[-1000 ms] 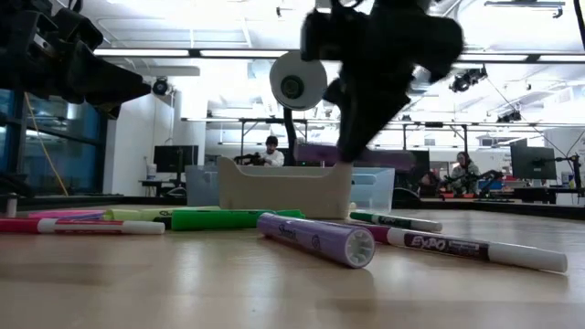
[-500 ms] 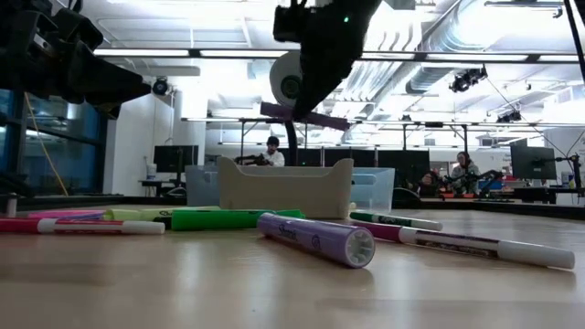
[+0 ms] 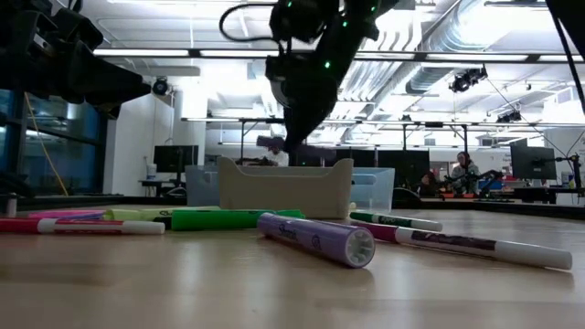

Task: Pick & Place Markers
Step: Put the large purple marker into the gray bin, then put the medium green marker into the black bin

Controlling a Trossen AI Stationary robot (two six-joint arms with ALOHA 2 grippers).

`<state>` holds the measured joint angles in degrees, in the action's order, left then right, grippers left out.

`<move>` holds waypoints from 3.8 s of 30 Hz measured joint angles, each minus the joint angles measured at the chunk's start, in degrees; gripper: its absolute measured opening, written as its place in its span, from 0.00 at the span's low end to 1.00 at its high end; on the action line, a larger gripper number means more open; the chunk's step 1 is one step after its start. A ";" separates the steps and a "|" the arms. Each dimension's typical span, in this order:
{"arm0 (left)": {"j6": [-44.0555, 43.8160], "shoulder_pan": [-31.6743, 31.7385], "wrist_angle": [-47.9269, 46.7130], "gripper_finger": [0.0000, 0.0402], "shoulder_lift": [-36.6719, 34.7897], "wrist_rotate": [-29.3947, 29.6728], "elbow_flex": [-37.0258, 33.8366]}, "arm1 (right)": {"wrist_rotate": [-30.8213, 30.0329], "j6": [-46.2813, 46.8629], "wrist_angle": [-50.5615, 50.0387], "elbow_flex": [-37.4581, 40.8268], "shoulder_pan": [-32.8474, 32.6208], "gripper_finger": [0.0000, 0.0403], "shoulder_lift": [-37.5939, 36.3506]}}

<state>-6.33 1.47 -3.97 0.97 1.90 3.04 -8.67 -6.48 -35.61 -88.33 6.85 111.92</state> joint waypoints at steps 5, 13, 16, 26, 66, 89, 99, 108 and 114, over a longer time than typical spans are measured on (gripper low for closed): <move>0.00 0.01 0.00 0.30 0.00 0.01 -0.01 | 0.29 -2.81 0.38 0.00 -0.02 0.19 2.75; 0.00 0.01 0.00 0.30 0.00 0.03 -0.01 | 0.67 -2.99 0.80 0.00 0.33 0.19 4.94; 0.00 0.01 -0.01 0.30 0.00 0.03 -0.01 | 0.68 -2.71 1.06 0.00 0.44 0.19 5.30; 0.00 0.01 0.00 0.30 0.00 0.03 -0.01 | 1.45 -3.86 1.64 0.00 0.64 0.27 5.48; 0.00 0.01 0.00 0.30 0.00 0.03 -0.01 | 6.38 61.22 -25.13 3.52 -10.49 0.38 -7.30; 0.00 -0.01 -0.02 0.30 0.02 0.03 -0.01 | 13.57 68.04 -9.50 18.12 -12.89 0.52 -5.72; 0.00 -0.01 0.00 0.30 0.00 0.03 -0.01 | 16.51 68.10 -8.54 18.10 -13.03 0.51 -2.12; 0.00 -0.01 0.00 0.30 0.02 0.03 0.00 | 16.25 68.89 -8.96 17.88 -13.69 0.44 -0.40; 0.00 0.01 -0.02 0.30 0.01 0.03 -0.01 | 16.30 70.58 -9.27 17.90 -14.56 0.35 -0.31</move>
<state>-6.33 1.47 -3.98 0.98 1.93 3.03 7.63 64.09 -44.88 -70.43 -7.71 111.61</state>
